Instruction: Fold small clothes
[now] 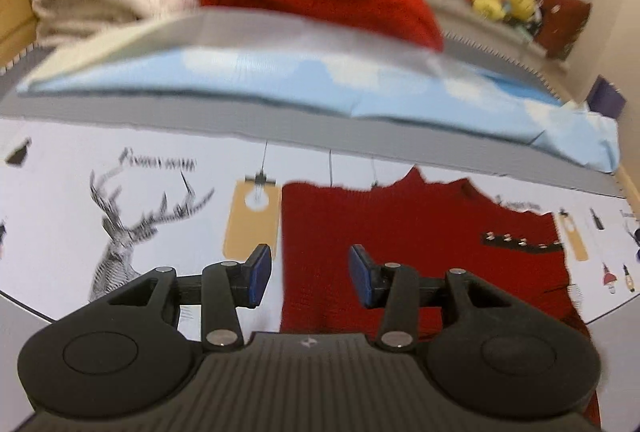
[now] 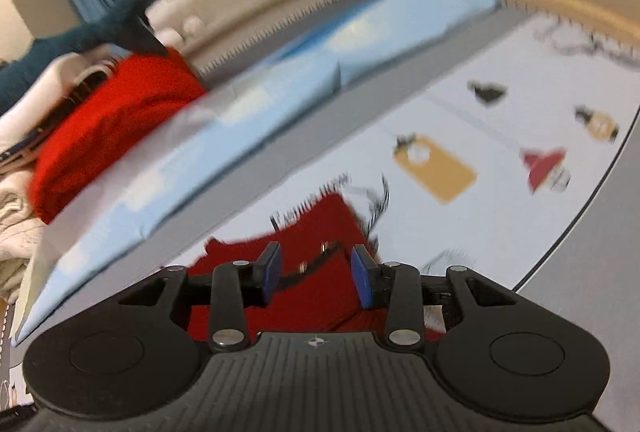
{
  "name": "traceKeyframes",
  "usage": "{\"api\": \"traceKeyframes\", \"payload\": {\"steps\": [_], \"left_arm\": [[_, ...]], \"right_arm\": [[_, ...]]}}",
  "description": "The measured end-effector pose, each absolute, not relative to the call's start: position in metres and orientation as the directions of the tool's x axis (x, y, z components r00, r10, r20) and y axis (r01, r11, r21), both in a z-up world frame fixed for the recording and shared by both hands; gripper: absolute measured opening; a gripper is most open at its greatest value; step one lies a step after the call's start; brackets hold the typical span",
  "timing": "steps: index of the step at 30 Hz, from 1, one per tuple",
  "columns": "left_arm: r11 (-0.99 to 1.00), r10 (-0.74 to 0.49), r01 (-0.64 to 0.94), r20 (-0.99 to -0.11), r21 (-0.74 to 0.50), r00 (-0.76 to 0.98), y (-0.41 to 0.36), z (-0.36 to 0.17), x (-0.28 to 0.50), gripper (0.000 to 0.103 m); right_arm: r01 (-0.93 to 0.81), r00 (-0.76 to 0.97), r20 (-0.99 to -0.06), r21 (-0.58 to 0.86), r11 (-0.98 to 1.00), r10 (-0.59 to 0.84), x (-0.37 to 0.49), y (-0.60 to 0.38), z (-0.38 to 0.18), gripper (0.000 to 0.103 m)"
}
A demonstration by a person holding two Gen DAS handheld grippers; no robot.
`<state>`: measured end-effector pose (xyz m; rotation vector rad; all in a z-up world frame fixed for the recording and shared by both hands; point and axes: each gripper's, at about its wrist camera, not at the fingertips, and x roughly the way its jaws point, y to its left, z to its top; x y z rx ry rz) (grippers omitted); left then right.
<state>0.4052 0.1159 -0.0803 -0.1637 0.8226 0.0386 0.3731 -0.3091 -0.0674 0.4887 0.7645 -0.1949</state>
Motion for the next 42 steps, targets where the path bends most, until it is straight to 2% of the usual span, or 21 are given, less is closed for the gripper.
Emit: {"api": "traceKeyframes", "payload": {"steps": [4,8,13,17,20,22,24,27,36,42], "left_arm": [[0.995,-0.006,-0.062,-0.689,-0.073,0.725,0.113,-0.049,0.359,0.048],[0.997,-0.008,-0.048,-0.705,-0.059,0.709,0.119,-0.025,0.307,0.048],[0.998,-0.035,-0.009,-0.721,-0.057,0.692,0.126,-0.015,0.226,0.048],[0.995,-0.046,-0.041,-0.765,-0.094,0.642,0.129,-0.047,0.176,0.048],[0.984,-0.074,-0.091,-0.818,-0.152,0.570,0.134,-0.093,0.157,0.048],[0.981,-0.064,-0.131,-0.875,-0.144,0.479,0.138,-0.124,0.152,0.046],[0.981,-0.080,-0.123,-0.897,-0.147,0.435,0.138,-0.141,0.150,0.044],[0.988,-0.094,-0.073,-0.914,-0.134,0.394,0.135,-0.157,0.150,0.045],[0.988,-0.111,-0.077,-0.960,-0.134,0.258,0.135,-0.202,0.139,0.046],[0.984,-0.118,-0.091,-0.945,-0.153,0.306,0.137,-0.209,0.126,0.045]], "right_arm": [[0.265,0.786,-0.618,0.376,0.888,0.027,0.337,-0.323,-0.012,0.040],[0.218,0.835,-0.548,0.417,0.882,0.052,0.280,-0.345,0.036,0.040],[0.178,0.825,-0.558,0.410,0.895,0.092,0.206,-0.376,0.056,0.040],[0.212,0.763,-0.642,0.354,0.911,0.071,0.157,-0.399,0.031,0.040],[0.225,0.686,-0.723,0.317,0.921,0.081,0.138,-0.410,-0.008,0.040],[0.242,0.634,-0.768,0.305,0.921,0.088,0.129,-0.416,-0.037,0.040],[0.272,0.531,-0.839,0.301,0.914,0.118,0.126,-0.419,-0.067,0.041],[0.269,0.479,-0.865,0.310,0.912,0.153,0.126,-0.422,-0.084,0.041],[0.300,0.281,-0.956,0.168,0.939,0.082,0.128,-0.415,-0.138,0.042],[0.216,0.218,-0.975,0.088,0.972,0.040,0.124,-0.397,-0.156,0.048]]}}
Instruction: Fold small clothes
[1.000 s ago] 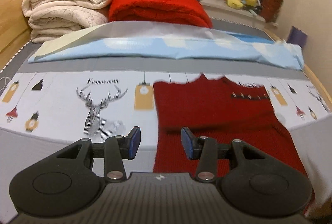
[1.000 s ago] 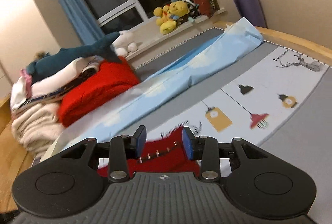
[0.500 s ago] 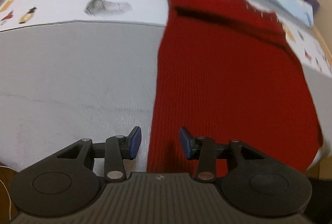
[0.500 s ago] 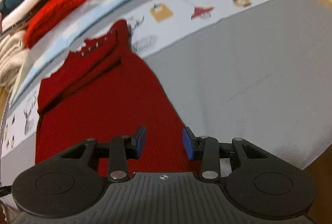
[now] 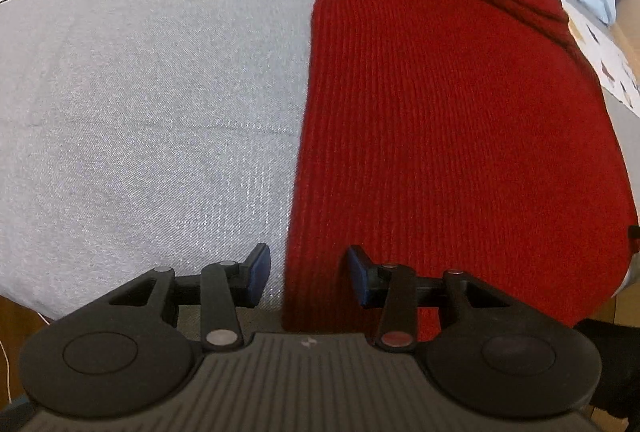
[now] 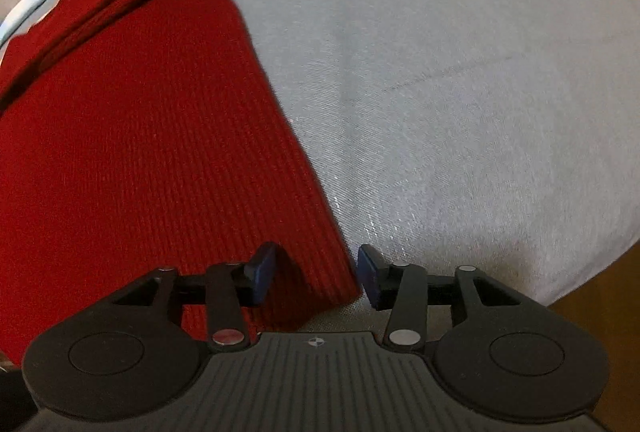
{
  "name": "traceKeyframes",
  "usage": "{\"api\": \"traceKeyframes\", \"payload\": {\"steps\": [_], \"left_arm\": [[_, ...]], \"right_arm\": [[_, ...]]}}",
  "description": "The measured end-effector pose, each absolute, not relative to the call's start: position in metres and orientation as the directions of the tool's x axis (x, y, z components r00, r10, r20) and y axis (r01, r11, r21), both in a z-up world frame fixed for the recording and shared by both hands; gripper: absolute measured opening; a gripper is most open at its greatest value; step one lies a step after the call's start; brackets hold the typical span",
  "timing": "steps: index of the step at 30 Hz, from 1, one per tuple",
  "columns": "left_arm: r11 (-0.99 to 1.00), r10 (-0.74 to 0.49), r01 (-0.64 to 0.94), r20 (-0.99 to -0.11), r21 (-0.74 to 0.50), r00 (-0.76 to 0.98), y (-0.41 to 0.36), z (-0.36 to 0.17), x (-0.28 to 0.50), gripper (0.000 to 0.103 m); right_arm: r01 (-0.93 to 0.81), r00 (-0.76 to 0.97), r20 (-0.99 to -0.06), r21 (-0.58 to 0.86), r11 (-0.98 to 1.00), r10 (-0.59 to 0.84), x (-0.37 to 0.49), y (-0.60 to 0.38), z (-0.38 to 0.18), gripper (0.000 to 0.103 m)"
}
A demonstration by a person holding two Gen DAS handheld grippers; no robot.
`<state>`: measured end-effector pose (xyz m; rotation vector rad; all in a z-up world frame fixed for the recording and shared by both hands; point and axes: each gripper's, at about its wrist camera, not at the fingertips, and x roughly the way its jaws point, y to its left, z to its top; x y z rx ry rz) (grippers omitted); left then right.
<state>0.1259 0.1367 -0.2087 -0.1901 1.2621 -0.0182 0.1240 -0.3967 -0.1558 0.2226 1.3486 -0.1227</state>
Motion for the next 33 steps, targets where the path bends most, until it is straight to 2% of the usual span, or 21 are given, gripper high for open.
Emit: {"api": "traceKeyframes", "payload": {"steps": [1,3,4,6,8,11,13,15,16,18,23,26,27,30,33], "left_arm": [[0.985,-0.118,-0.083,-0.944,-0.150,0.310,0.135,-0.209,0.125,0.043],[0.985,-0.139,-0.056,-0.936,-0.166,0.323,0.134,-0.207,0.121,0.016],[0.985,-0.140,-0.052,-0.934,-0.166,0.330,0.135,-0.205,0.120,0.014],[0.985,-0.143,-0.040,-0.928,-0.166,0.344,0.134,-0.200,0.114,0.012],[0.979,-0.168,-0.044,-0.911,-0.199,0.375,0.139,-0.190,0.109,0.011],[0.965,-0.218,-0.049,-0.888,-0.259,0.406,0.147,-0.180,0.104,0.011],[0.967,-0.213,-0.055,-0.904,-0.250,0.370,0.148,-0.187,0.104,0.012],[0.970,-0.199,-0.069,-0.922,-0.234,0.331,0.146,-0.194,0.108,0.013],[0.971,-0.192,-0.075,-0.928,-0.227,0.320,0.147,-0.197,0.107,0.013],[0.973,-0.185,-0.078,-0.935,-0.217,0.301,0.143,-0.199,0.109,0.021],[0.975,-0.179,-0.074,-0.937,-0.210,0.300,0.142,-0.200,0.113,0.021],[0.980,-0.168,-0.051,-0.932,-0.194,0.323,0.140,-0.196,0.109,0.011],[0.981,-0.166,-0.040,-0.927,-0.190,0.335,0.140,-0.192,0.107,0.011],[0.971,-0.201,-0.042,-0.902,-0.234,0.383,0.144,-0.179,0.101,0.010],[0.972,-0.200,-0.041,-0.913,-0.229,0.355,0.144,-0.183,0.102,0.012]], "right_arm": [[0.200,0.221,-0.975,0.081,0.976,0.035,0.123,-0.394,-0.156,0.048],[0.193,0.228,-0.973,0.080,0.978,0.035,0.121,-0.392,-0.156,0.048],[0.190,0.229,-0.973,0.083,0.978,0.038,0.120,-0.391,-0.156,0.046],[0.173,0.236,-0.970,0.106,0.979,0.063,0.119,-0.388,-0.155,0.023],[0.162,0.253,-0.961,0.156,0.974,0.112,0.118,-0.388,-0.152,0.015],[0.202,0.313,-0.925,0.288,0.936,0.217,0.114,-0.397,-0.140,0.010],[0.228,0.351,-0.899,0.353,0.907,0.262,0.111,-0.404,-0.136,0.010],[0.234,0.323,-0.918,0.313,0.921,0.230,0.108,-0.405,-0.140,0.011],[0.230,0.299,-0.932,0.279,0.932,0.205,0.108,-0.402,-0.144,0.014],[0.215,0.268,-0.947,0.240,0.947,0.179,0.108,-0.395,-0.147,0.024],[0.186,0.250,-0.958,0.189,0.964,0.139,0.111,-0.384,-0.149,0.033],[0.148,0.246,-0.961,0.168,0.975,0.129,0.116,-0.381,-0.152,0.030],[0.134,0.246,-0.961,0.165,0.977,0.129,0.116,-0.378,-0.152,0.019],[0.127,0.285,-0.941,0.224,0.966,0.181,0.123,-0.382,-0.144,0.017],[0.167,0.353,-0.901,0.328,0.930,0.254,0.123,-0.393,-0.133,0.017]]}}
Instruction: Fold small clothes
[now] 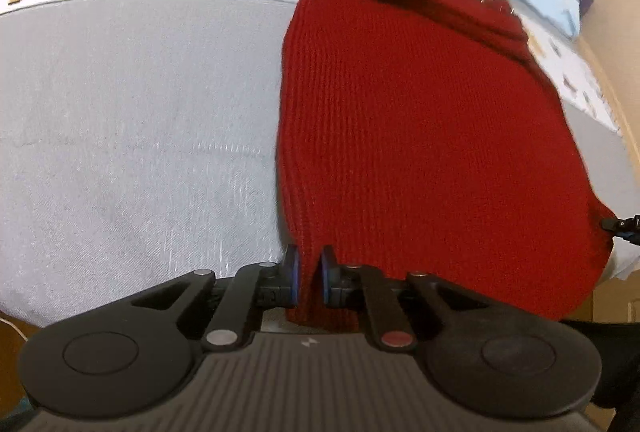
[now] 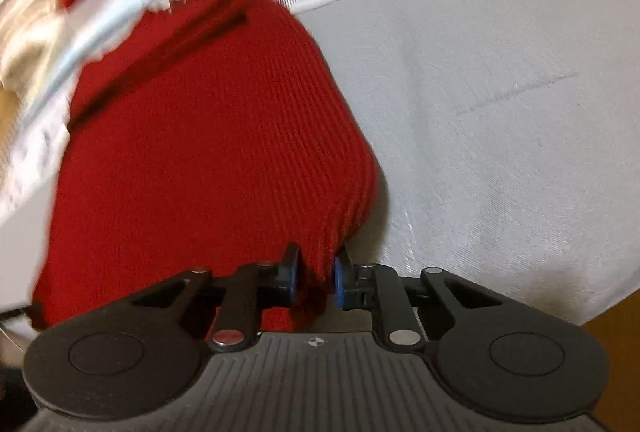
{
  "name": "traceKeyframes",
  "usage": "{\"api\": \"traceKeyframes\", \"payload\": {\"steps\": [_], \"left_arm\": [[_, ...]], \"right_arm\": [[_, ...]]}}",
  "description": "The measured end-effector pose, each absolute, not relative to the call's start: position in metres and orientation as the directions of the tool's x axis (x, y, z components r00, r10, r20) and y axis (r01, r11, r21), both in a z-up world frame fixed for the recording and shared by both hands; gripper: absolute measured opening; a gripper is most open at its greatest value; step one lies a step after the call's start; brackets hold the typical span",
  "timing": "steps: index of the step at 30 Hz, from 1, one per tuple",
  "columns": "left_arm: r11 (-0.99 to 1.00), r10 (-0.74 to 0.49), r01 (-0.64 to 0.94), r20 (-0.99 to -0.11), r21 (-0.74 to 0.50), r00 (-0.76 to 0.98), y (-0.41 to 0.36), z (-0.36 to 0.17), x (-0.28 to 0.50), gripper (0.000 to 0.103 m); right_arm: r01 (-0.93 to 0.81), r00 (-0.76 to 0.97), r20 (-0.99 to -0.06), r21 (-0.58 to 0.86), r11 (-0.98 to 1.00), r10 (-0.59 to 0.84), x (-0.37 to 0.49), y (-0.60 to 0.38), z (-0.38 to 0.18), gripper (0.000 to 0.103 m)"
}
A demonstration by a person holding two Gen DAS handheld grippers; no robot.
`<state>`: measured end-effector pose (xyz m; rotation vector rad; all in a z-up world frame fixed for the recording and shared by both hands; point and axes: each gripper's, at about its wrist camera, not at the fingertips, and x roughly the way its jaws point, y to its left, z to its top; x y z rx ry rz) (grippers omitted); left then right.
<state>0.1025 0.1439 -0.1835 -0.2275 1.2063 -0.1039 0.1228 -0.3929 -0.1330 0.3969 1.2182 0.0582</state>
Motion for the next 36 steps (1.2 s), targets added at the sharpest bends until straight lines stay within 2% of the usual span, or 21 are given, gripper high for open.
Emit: {"api": "traceKeyframes", "payload": {"steps": [8,15,18,27,32,36], "left_arm": [[0.974,-0.179,-0.076,-0.935,-0.212,0.305,0.137,-0.197,0.108,0.016],[0.984,-0.151,-0.039,-0.933,-0.173,0.327,0.129,-0.191,0.103,0.011],[0.981,-0.173,-0.020,-0.920,-0.192,0.352,0.128,-0.176,0.102,0.010],[0.955,-0.290,0.085,-0.825,-0.285,0.485,0.143,-0.091,0.086,0.008],[0.940,-0.333,0.126,-0.774,-0.316,0.538,0.152,-0.048,0.062,0.005],[0.907,-0.399,0.130,-0.721,-0.400,0.567,0.174,-0.016,0.041,0.004]], "right_arm": [[0.136,0.242,-0.960,0.181,0.974,0.144,0.127,-0.376,-0.151,0.026],[0.120,0.260,-0.954,0.182,0.976,0.146,0.120,-0.376,-0.147,0.019],[0.120,0.293,-0.943,0.201,0.972,0.159,0.120,-0.376,-0.137,0.018],[0.082,0.503,-0.812,0.384,0.920,0.294,0.107,-0.384,-0.063,0.014],[0.048,0.567,-0.743,0.460,0.887,0.355,0.082,-0.392,-0.029,0.006],[0.018,0.596,-0.694,0.514,0.858,0.403,0.061,-0.405,-0.002,0.005]]}}
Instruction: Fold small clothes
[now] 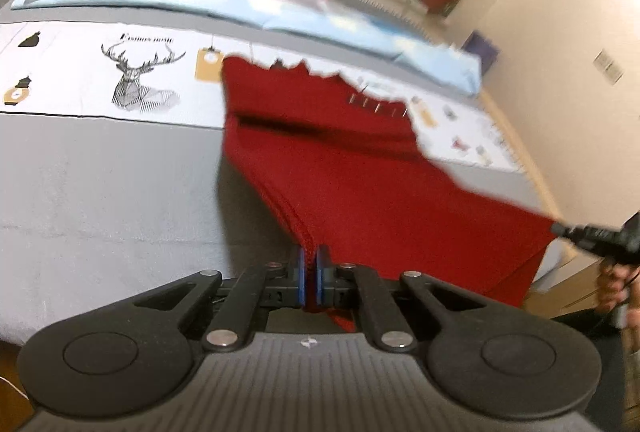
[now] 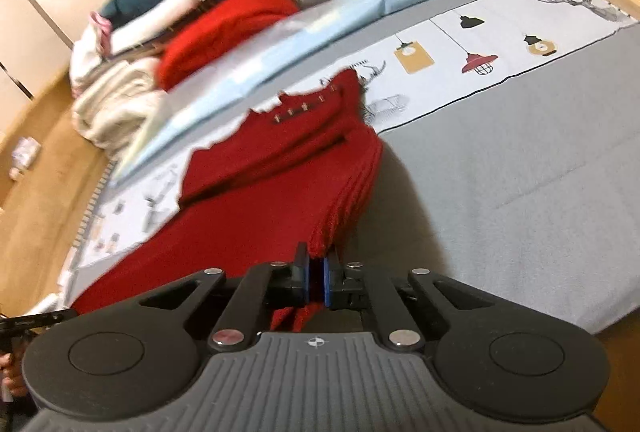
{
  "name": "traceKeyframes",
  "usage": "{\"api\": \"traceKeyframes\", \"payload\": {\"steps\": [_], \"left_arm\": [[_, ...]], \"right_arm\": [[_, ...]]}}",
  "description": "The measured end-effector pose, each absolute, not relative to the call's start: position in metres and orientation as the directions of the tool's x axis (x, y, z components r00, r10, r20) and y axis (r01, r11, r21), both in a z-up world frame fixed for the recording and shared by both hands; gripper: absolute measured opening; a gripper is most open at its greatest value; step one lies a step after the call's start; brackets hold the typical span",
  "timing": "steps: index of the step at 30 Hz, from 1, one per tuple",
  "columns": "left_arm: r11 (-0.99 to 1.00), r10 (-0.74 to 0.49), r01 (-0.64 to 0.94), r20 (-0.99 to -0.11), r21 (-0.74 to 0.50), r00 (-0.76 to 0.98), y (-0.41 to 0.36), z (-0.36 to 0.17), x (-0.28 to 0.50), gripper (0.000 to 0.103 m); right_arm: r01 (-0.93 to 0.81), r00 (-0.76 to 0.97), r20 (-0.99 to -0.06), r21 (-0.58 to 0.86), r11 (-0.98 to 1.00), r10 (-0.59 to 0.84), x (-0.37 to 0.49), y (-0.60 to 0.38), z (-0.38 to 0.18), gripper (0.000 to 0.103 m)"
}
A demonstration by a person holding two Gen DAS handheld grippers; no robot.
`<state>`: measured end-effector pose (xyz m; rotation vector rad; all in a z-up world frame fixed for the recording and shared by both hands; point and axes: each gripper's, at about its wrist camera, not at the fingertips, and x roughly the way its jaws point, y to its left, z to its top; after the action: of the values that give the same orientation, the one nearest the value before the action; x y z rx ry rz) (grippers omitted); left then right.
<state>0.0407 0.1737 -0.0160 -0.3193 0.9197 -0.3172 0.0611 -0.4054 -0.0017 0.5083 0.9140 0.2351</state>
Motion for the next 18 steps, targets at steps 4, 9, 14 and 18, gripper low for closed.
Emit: {"api": "traceKeyframes", "payload": {"steps": [4,9,14,18], "left_arm": [[0.897,-0.407,0.104,-0.713,-0.429,0.571,0.188,-0.001,0.041,0.005],[0.890,-0.383,0.001,-0.748,-0.455,0.541,0.204,-0.024,0.104,0.005],[0.879,-0.358,-0.106,-0.791,-0.465,0.497,0.214,-0.072,0.196,0.005],[0.822,-0.356,-0.237,-0.793,-0.517,0.494,0.231,-0.117,0.233,0.010]], "right_arm": [[0.013,0.611,-0.654,0.572,0.820,0.446,0.045,-0.420,0.012,0.005],[0.062,0.618,-0.636,0.625,0.778,0.462,0.065,-0.428,0.012,0.005],[0.204,0.603,-0.691,0.615,0.762,0.397,0.143,-0.429,-0.028,0.005],[0.281,0.567,-0.754,0.555,0.783,0.331,0.195,-0.417,-0.073,0.007]]}}
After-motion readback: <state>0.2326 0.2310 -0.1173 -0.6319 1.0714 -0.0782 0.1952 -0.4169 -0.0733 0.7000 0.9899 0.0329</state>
